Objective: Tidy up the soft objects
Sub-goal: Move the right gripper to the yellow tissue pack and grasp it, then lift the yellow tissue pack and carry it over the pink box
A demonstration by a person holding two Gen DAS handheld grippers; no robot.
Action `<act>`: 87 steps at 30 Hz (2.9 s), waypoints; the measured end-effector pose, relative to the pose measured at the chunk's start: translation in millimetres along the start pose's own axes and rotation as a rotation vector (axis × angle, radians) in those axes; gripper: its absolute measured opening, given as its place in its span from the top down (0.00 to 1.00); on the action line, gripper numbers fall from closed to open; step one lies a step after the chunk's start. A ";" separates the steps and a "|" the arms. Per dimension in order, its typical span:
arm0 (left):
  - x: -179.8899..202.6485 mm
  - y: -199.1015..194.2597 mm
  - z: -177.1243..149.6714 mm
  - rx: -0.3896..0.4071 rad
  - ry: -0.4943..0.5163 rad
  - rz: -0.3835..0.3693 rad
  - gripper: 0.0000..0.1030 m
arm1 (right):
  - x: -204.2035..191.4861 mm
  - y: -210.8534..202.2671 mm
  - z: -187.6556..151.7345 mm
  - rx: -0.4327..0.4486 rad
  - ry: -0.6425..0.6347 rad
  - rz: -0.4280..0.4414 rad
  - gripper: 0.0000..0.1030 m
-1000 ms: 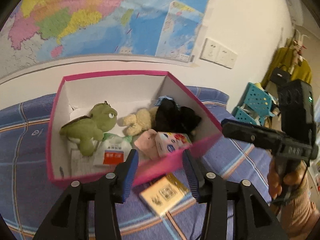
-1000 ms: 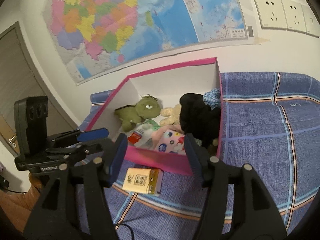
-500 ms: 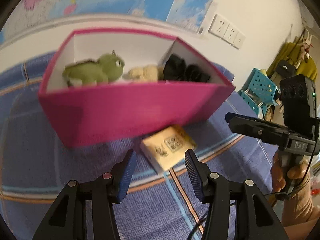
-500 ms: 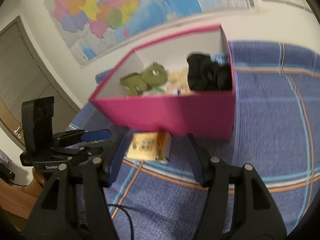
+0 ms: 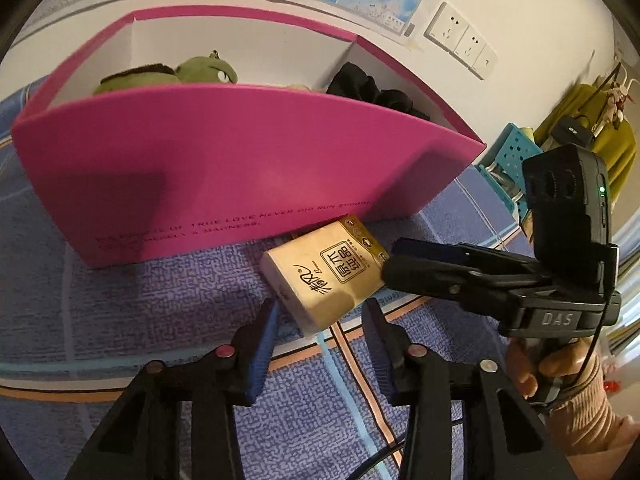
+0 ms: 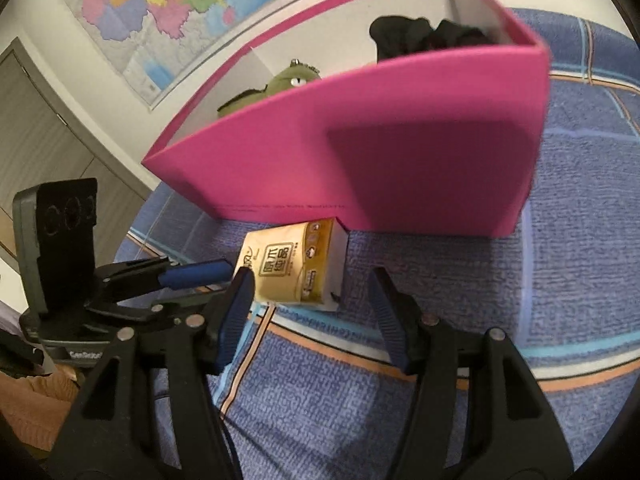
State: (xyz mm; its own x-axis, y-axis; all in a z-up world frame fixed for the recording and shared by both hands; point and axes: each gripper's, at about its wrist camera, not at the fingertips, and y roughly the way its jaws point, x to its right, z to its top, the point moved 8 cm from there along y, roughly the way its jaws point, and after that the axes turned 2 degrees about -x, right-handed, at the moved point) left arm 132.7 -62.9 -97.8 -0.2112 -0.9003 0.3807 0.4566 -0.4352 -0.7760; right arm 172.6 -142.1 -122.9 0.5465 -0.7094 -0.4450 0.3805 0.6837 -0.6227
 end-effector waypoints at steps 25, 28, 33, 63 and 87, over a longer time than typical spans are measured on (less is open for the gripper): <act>1.4 -2.6 -3.1 -0.009 -0.006 -0.027 0.67 | -3.2 -1.7 -11.9 -0.028 0.025 0.054 0.57; -3.0 1.3 -2.4 -0.018 -0.027 -0.036 0.67 | 0.1 -3.2 -6.9 -0.005 0.051 0.067 0.57; 1.1 2.8 -4.2 -0.022 -0.029 -0.050 0.72 | -0.6 6.0 -8.9 -0.025 0.039 0.063 0.57; 26.8 -31.7 -7.0 0.051 0.044 -0.028 0.71 | -22.3 -31.4 -10.9 0.046 -0.018 0.052 0.57; 34.1 -60.1 24.0 0.134 0.076 -0.015 0.71 | -45.9 -58.6 18.6 0.117 -0.112 0.034 0.57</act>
State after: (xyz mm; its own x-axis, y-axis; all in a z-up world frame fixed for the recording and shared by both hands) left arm 118.8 -67.2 -26.1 -0.2815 -0.8942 0.3480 0.5632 -0.4476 -0.6946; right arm 139.1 -146.5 -54.0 0.6375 -0.6668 -0.3859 0.4413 0.7266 -0.5266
